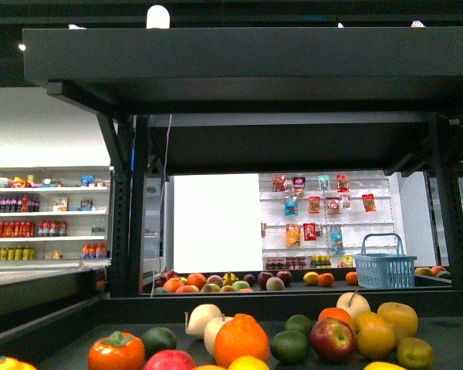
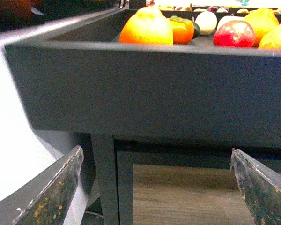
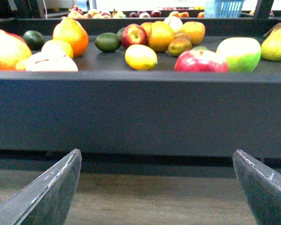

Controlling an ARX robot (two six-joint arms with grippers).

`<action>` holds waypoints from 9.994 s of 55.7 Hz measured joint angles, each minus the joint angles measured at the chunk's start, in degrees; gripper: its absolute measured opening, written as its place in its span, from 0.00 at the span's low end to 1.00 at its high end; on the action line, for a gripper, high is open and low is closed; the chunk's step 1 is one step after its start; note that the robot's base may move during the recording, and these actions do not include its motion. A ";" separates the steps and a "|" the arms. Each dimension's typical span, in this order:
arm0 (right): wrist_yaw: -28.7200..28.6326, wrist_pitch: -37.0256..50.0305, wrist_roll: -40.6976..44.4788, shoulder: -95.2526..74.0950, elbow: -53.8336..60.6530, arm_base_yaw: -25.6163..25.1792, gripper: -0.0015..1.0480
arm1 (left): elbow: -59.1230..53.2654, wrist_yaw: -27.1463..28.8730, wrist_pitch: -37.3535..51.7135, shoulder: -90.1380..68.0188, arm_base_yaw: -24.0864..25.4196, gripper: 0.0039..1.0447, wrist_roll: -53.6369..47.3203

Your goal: Pick lemon from shelf

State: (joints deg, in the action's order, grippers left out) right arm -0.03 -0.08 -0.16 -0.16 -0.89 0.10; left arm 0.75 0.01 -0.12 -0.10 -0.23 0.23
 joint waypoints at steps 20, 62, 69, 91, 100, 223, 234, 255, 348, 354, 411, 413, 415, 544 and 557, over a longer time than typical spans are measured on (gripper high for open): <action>0.00 -0.02 0.00 0.00 0.00 0.00 0.93 | 0.00 0.00 0.00 0.00 0.00 0.93 -0.02; 0.00 -0.02 0.00 0.00 0.00 0.00 0.93 | 0.00 0.07 0.00 0.00 0.00 0.93 -0.02; -0.02 0.00 0.00 0.00 0.00 0.00 0.93 | 0.00 0.02 0.00 0.00 0.00 0.93 0.00; -0.02 0.00 0.00 0.00 0.00 0.00 0.93 | 0.39 1.16 -1.60 -0.52 -0.17 0.93 2.40; 0.00 0.00 0.00 0.00 0.00 0.00 0.93 | 2.43 -0.20 -6.58 -7.32 -0.63 0.93 16.83; 0.00 0.00 0.00 0.00 0.00 0.00 0.93 | 86.33 -20.90 9.79 -110.71 29.42 0.68 71.54; 0.00 0.00 0.00 0.00 0.00 -0.02 0.93 | 86.42 -19.41 8.74 -111.03 29.22 0.36 70.29; 0.00 0.00 0.00 0.00 0.00 0.00 0.93 | 75.80 -24.20 9.53 -100.32 23.32 0.14 59.91; -28.96 21.90 -0.24 -66.16 -22.34 -13.14 0.93 | 70.60 -27.06 13.03 -101.48 -19.85 0.12 47.89; -29.22 24.94 4.85 -83.82 -31.91 -15.21 0.93 | 70.60 -27.30 13.03 -101.48 -19.85 0.12 47.91; -19.30 19.34 30.12 -155.84 -92.13 -2.03 0.93 | 70.60 -27.08 13.03 -101.50 -19.85 0.11 47.78; -18.08 19.08 30.51 -157.61 -94.60 -1.73 0.93 | 70.60 -27.08 13.03 -101.50 -19.85 0.11 47.80; -17.46 18.95 30.73 -158.94 -96.52 -1.55 0.93 | 70.62 -27.10 13.03 -101.50 -19.85 0.11 47.80; -25.68 28.63 2.86 -115.93 -66.84 15.72 0.49 | 70.62 -27.10 13.03 -101.50 -19.85 0.10 47.80; -27.45 32.33 -2.10 -116.06 -66.86 15.37 0.81 | 70.62 -27.08 13.03 -101.50 -19.85 0.10 47.84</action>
State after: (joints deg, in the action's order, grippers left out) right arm -27.49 32.25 -2.26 -116.22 -67.75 15.46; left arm 71.37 -27.07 12.91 -101.60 -20.08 48.07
